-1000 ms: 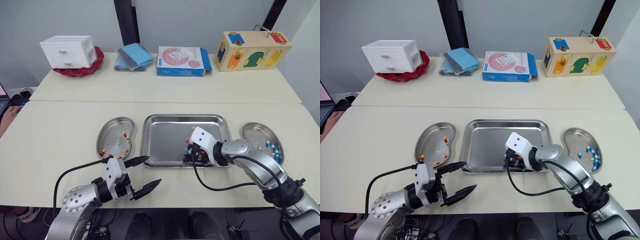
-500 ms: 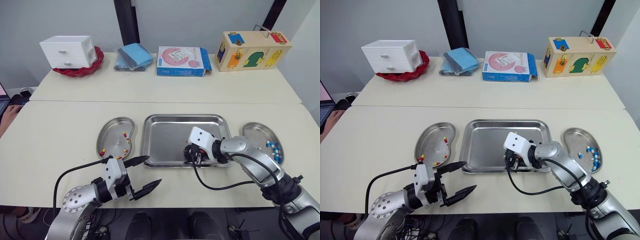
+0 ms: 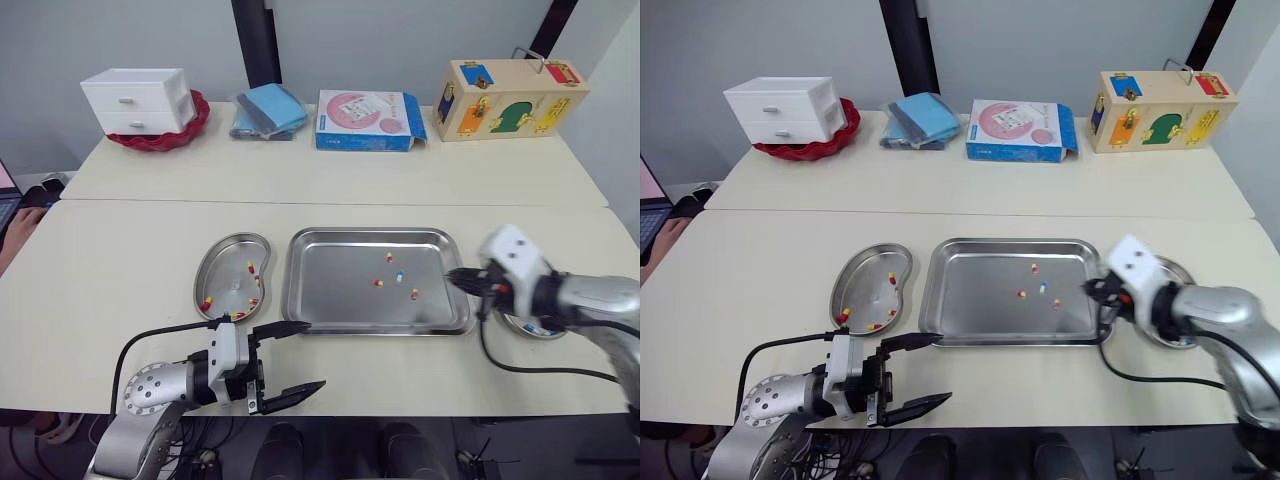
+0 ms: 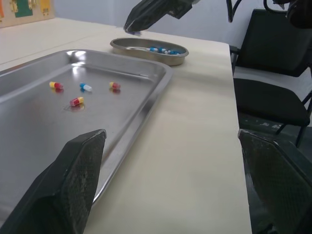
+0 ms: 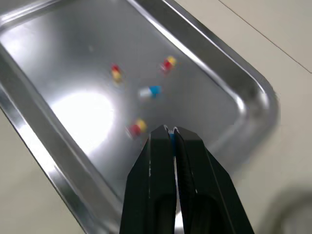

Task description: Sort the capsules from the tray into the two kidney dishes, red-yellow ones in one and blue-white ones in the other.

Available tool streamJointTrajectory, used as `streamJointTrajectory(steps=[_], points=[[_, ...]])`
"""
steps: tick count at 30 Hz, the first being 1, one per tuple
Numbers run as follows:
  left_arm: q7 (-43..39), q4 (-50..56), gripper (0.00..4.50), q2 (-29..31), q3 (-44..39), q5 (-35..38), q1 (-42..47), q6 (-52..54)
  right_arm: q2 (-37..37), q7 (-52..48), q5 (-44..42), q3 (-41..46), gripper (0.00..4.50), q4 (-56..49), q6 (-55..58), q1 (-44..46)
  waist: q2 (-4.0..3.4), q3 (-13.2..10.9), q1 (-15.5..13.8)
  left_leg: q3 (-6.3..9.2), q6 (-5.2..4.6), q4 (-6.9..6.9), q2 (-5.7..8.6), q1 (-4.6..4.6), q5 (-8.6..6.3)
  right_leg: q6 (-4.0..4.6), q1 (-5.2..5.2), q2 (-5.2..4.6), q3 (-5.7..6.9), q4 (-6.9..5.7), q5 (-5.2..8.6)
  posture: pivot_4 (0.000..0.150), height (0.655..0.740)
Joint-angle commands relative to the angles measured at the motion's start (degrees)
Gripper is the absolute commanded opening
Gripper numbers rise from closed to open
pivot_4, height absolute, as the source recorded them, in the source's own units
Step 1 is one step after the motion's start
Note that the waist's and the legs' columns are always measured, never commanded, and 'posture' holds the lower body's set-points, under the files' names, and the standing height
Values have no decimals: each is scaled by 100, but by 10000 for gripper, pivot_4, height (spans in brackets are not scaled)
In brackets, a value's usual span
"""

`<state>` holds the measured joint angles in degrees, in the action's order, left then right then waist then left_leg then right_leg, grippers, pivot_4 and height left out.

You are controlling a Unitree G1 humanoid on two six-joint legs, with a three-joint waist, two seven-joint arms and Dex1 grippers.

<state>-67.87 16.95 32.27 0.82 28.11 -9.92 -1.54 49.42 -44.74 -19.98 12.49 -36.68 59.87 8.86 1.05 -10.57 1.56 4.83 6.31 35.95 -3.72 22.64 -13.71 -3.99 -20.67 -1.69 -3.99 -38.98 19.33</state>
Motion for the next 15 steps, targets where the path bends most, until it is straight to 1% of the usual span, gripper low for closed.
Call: streamJointTrajectory(steps=[1,3,6,11,13,15], points=[[-167,-34,45000,-66,2,178,102,-200,250,-96,-60,938,311,-180,-11,-607,-1,0,2,-1,0,0,0,0,0,0,0,0,-1,0,0,1500,7400],[-220,-79,45000,-104,9,209,141,-253,372,-104,41,1254,311,-85,-119,-1015,-1,0,6,-2,0,1,0,0,0,0,1,0,-2,0,0,1500,7400],[-281,-144,45000,-161,23,222,193,-342,476,-28,171,1448,311,77,-231,-1395,-1,1,31,-4,0,1,0,-3,0,-1,1,0,-5,0,0,1500,7400],[-321,-199,45000,-203,35,208,231,-411,447,373,429,1321,311,323,-419,-1458,-3,1,29,-6,0,1,0,-7,0,-1,3,1,-8,-1,0,1500,7400],[-324,-198,45000,-215,31,196,226,-429,448,495,537,1264,5573,413,-529,-1466,-2,1,25,-6,0,2,1,-6,0,-1,4,1,-8,-1,0,1500,7400],[-326,-194,45000,-224,23,191,220,-428,452,565,583,1245,9785,462,-626,-1487,-3,1,25,-6,0,2,1,-6,0,-2,4,1,-8,0,0,1500,7400]])
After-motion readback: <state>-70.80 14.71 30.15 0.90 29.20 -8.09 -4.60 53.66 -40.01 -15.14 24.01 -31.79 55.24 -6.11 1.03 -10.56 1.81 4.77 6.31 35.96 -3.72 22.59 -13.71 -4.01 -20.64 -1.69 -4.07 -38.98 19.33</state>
